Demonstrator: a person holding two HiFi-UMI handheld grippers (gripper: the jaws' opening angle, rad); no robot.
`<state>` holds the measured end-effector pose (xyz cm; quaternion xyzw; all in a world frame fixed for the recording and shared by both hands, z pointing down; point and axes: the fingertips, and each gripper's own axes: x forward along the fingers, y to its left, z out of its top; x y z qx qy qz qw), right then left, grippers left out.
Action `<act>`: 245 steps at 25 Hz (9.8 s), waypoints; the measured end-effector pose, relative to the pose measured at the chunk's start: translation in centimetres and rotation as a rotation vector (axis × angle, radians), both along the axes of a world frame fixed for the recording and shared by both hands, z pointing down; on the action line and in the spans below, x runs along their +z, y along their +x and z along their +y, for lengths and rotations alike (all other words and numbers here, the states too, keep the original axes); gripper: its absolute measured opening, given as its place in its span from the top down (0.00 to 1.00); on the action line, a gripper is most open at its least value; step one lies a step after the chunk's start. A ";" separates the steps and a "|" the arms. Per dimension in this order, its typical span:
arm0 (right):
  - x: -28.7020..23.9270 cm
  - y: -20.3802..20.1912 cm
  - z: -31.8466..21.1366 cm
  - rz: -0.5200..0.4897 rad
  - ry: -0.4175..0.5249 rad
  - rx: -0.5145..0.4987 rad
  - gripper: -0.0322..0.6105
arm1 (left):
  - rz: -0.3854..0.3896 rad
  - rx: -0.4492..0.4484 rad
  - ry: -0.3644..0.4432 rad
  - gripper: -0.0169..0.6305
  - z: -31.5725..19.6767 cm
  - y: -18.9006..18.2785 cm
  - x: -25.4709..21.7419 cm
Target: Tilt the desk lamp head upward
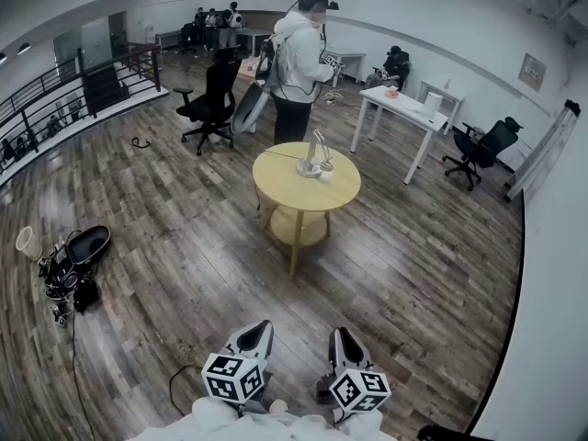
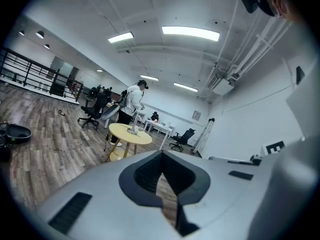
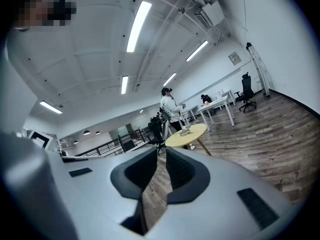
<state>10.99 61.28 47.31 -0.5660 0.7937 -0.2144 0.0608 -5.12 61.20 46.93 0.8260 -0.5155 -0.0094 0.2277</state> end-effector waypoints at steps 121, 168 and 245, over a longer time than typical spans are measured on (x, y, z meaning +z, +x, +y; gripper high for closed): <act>4.8 3.7 -87.5 -0.034 -0.070 0.099 0.85 | -0.074 0.062 -0.053 0.98 -88.6 0.8 3.9; 20.0 -1.6 -97.2 0.293 -0.086 -0.613 0.53 | -0.584 0.428 -0.141 0.98 -104.7 5.2 27.5; -12.5 -9.4 -103.9 0.957 -0.531 -0.739 0.55 | -0.634 0.534 -0.166 0.98 -104.0 4.6 26.7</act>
